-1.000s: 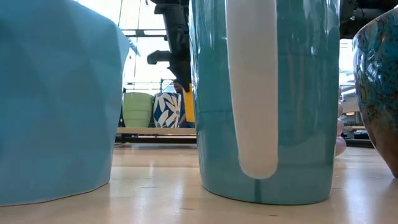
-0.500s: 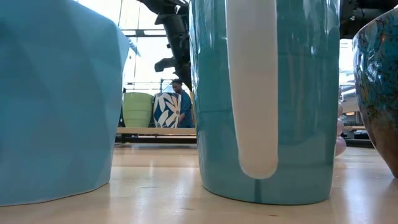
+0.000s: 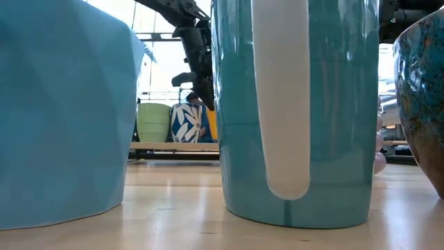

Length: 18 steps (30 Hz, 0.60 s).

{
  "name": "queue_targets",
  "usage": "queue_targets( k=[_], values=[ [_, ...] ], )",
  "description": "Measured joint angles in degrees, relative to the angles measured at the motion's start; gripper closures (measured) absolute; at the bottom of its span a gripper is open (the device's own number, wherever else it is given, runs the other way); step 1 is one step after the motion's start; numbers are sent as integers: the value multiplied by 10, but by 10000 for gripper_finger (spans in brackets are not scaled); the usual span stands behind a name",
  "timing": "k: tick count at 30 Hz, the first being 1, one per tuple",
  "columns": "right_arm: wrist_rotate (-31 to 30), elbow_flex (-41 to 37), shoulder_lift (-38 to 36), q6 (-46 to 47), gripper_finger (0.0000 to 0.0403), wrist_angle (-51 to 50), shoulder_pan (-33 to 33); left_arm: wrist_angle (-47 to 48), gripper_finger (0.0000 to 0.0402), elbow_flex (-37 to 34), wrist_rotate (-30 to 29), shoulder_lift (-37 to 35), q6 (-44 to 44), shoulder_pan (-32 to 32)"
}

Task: Place coffee mugs
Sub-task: Put the yellow mug on the shelf

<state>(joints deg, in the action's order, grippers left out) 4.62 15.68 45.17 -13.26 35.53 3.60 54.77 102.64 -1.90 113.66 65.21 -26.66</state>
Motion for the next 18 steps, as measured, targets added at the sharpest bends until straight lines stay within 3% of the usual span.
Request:
queue_targets(
  k=[13,18],
  values=[
    [0,0,0,-1,289,0,0,0,371,0,-20,16,4,0],
    [0,0,0,-2,289,0,0,-2,349,0,-26,16,4,1]
  ],
)
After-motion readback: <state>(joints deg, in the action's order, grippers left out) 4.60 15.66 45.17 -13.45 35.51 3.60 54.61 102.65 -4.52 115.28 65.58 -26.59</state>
